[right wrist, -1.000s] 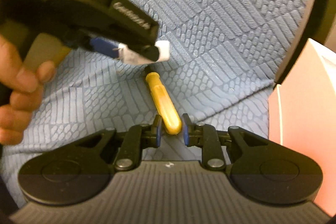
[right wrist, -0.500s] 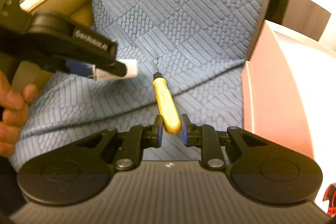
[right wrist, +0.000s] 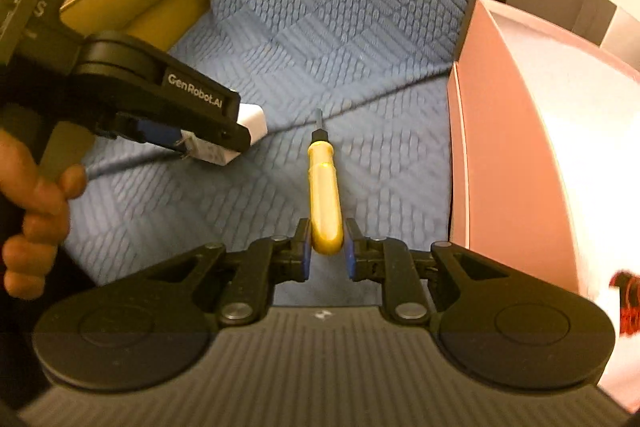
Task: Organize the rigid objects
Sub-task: 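Lift the charger and screwdriver off the seat and carry them toward the pink box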
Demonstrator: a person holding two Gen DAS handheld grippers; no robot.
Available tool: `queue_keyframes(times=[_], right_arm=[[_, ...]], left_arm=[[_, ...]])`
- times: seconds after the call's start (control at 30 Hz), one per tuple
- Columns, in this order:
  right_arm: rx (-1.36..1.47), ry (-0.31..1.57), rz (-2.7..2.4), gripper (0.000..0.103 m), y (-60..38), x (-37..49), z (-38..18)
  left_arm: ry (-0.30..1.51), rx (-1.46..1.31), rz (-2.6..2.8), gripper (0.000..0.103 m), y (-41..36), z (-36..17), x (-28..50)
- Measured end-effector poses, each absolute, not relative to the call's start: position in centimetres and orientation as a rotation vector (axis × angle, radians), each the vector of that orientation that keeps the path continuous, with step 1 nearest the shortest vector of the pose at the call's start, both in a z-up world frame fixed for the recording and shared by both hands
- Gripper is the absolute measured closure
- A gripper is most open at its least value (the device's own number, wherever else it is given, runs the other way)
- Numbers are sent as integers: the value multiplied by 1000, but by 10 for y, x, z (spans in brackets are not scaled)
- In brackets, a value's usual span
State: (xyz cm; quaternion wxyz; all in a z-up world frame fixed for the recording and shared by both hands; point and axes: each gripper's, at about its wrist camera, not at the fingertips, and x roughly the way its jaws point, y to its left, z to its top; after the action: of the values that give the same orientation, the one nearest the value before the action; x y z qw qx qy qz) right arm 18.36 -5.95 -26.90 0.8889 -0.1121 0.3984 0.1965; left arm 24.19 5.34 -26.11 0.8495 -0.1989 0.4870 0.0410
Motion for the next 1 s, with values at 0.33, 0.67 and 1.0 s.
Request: queue_keyframes(times=[0.33, 0.67, 1.0], right_arm=[[-176, 886, 437, 82, -70, 176, -273], [-168, 898, 426, 72, -66, 194, -280], [-182, 915, 401, 72, -57, 214, -288]], left_arm=[[1028, -446, 128, 44, 39, -268, 205], [1022, -491, 125, 41, 40, -270, 208], [1014, -516, 135, 39, 46, -271, 213]])
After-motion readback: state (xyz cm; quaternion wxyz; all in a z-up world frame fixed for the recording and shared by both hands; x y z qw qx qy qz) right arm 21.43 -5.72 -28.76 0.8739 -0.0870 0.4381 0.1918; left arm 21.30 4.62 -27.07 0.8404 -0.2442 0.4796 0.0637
